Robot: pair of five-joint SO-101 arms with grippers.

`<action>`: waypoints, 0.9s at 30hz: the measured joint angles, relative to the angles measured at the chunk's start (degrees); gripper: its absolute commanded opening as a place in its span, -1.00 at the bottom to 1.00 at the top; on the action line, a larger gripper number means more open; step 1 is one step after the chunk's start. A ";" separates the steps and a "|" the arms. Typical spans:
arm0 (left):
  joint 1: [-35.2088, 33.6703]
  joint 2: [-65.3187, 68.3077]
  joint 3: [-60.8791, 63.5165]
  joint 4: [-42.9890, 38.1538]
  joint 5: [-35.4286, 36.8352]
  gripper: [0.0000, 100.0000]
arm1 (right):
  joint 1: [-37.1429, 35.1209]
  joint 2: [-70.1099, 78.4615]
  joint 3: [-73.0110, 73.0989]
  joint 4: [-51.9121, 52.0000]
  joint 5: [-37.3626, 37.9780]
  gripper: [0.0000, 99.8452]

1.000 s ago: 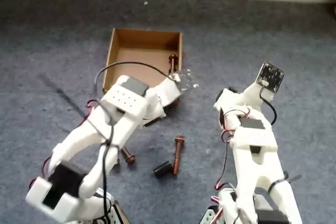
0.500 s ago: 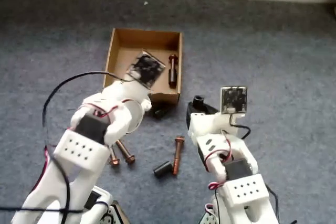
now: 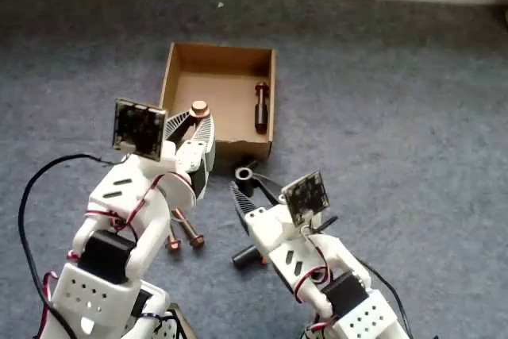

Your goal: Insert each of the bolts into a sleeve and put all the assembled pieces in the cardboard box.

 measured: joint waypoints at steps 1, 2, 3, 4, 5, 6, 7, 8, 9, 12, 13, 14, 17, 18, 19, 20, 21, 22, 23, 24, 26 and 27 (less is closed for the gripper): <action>0.00 -1.49 1.05 -0.53 1.05 -0.99 | -0.88 -1.76 0.00 -0.35 1.05 -0.99; 0.00 -2.90 2.11 -1.14 1.93 -0.99 | -1.58 -3.16 0.00 -0.35 1.67 -0.99; -0.09 -4.40 3.08 -1.58 2.46 -0.99 | -2.20 -4.04 0.00 -0.35 2.02 -0.99; -0.09 -5.98 4.04 -1.85 2.81 -0.99 | -2.64 -4.31 0.00 -0.35 2.11 -0.99; -0.09 -7.56 5.01 -1.93 3.08 -0.99 | -2.99 -4.40 0.00 -0.62 2.20 -0.99; 0.00 -9.14 6.07 -1.93 3.25 -0.99 | -3.08 -4.40 0.00 -0.97 2.20 -0.99; 0.44 -10.81 7.12 -1.93 3.25 -0.99 | -3.08 -4.40 0.00 -1.05 2.20 -0.99; 1.41 -12.40 8.09 -1.93 3.25 -0.99 | -3.16 -4.40 0.00 -1.05 2.20 -0.99; 2.37 -14.07 9.05 -1.93 3.34 -0.99 | -3.25 -4.40 0.00 -1.05 2.20 -0.99; 5.45 -19.34 10.02 -1.93 3.34 -0.99 | -3.34 -4.40 0.00 -1.05 2.20 -0.99; 5.89 -20.92 10.11 -1.93 3.34 -0.99 | -3.34 -4.40 0.00 -1.05 2.20 -0.99; 6.15 -22.59 10.11 -1.93 3.34 -0.99 | -3.52 -4.40 0.00 -1.05 2.20 -0.99; 6.33 -26.11 10.11 -1.93 3.34 -0.99 | -5.19 -4.40 0.00 -1.14 2.20 -0.99; 6.33 -26.90 10.11 -1.93 3.34 -0.99 | -5.89 -4.40 0.00 -1.14 2.37 -0.99; 6.33 -27.43 10.11 -1.93 3.34 -0.99 | -6.33 -4.40 0.00 -1.14 2.46 -0.99; 6.33 -27.78 10.11 -1.93 3.34 -0.99 | -6.51 -4.40 0.00 -1.14 2.46 -0.99; 6.42 -27.87 10.11 -1.93 3.34 -0.99 | -6.51 -4.40 0.00 -1.14 2.46 -0.99; 6.68 -27.96 10.11 -1.93 3.34 -0.99 | -6.51 -4.40 0.00 -1.14 2.46 -0.99; 6.77 -27.96 10.11 -1.93 3.34 -0.99 | -6.51 -4.40 0.00 -1.14 2.46 -0.99; 7.30 -27.96 10.37 -2.02 3.25 -0.99 | -6.51 -4.40 0.00 -1.14 2.46 -0.99; 9.14 -28.31 11.60 -2.02 3.16 -0.99 | -6.51 -4.40 0.00 -1.14 2.46 -0.99; 10.37 -28.40 12.48 -2.02 2.20 -0.99 | -6.51 -4.40 0.00 -1.14 2.46 -0.99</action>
